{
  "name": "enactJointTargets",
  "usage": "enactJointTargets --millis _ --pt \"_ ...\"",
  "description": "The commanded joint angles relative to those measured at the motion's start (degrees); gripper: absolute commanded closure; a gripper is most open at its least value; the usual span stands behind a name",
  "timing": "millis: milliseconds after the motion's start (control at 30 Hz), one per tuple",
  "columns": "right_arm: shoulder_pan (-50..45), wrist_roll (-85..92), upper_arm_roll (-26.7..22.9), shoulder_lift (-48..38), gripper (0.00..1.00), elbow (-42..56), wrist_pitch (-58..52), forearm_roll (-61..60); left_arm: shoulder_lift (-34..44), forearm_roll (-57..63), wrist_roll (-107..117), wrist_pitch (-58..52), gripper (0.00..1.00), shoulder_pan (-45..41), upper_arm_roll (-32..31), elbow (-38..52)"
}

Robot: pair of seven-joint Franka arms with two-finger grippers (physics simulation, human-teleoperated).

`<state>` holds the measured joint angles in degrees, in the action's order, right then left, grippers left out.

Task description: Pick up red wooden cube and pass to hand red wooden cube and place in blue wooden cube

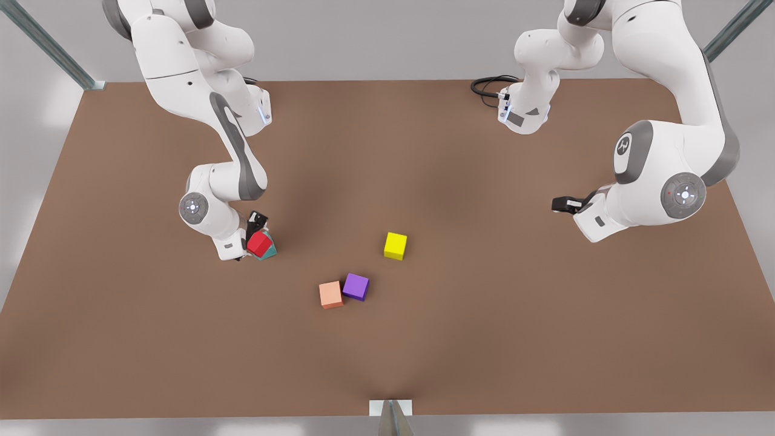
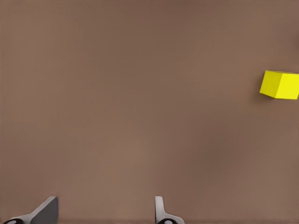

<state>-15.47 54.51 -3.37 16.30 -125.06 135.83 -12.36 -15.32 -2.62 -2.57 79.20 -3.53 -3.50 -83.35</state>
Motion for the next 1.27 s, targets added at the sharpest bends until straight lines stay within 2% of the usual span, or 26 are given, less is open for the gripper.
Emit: enactJointTargets --millis 0,200,300,367,500,600,667,733,867,967,1000,1100,1233 --pt "0.0 -5.6 0.0 -0.2 0.0 0.2 -1.3 -0.4 0.1 0.0 0.9 -0.1 0.0 0.0 0.0 0.0" --pt "0.2 -6.0 0.0 -1.4 0.0 4.3 -6.6 -1.1 0.2 0.0 0.9 -0.4 0.0 0.0 0.0 -0.1" --pt "0.2 -7.3 -0.1 -2.3 0.0 9.2 -13.4 -1.3 0.2 0.0 0.9 -0.4 0.0 0.0 0.0 -0.1" --pt "0.4 -15.2 -0.1 -1.5 0.0 15.8 -19.7 -1.3 0.2 0.0 0.9 -0.4 0.0 0.0 0.0 -0.1" --pt "1.3 -32.9 -0.7 6.0 0.0 32.2 -31.9 -0.6 0.2 0.0 0.9 -0.4 0.0 0.0 0.0 -0.1" --pt "2.1 -55.6 -2.9 7.9 0.0 34.4 -35.4 1.6 0.1 0.0 0.9 -0.5 0.0 0.0 0.0 -0.1" --pt "2.5 -56.2 -2.9 8.0 0.0 35.3 -35.4 2.9 0.1 0.0 0.8 -0.5 0.0 0.0 0.0 -0.1" --pt "2.5 -65.0 -3.6 10.5 0.0 42.1 -43.2 2.8 0.2 0.0 0.8 -0.5 0.0 0.0 0.0 -0.1" --pt "3.3 -65.7 -6.2 12.8 0.0 50.6 -49.6 3.0 0.2 0.0 0.9 -1.4 0.0 0.0 -0.1 -0.1" --pt "8.2 -66.0 -4.6 4.1 0.0 50.4 -60.3 5.3 0.2 0.0 0.9 -1.3 0.0 0.0 -0.1 0.0" --pt "12.6 -66.1 0.1 -0.1 0.0 48.8 -61.7 7.6 0.2 0.0 0.8 -1.4 0.0 0.0 -0.1 0.0" --pt "15.5 -66.1 3.0 -2.6 0.0 46.7 -61.5 8.7 0.2 0.0 0.8 -1.4 0.0 0.0 -0.1 0.0" --pt "16.0 -65.8 3.5 -5.7 0.0 42.4 -58.6 9.2 0.1 0.2 0.8 -1.3 0.0 0.0 -0.1 0.0"
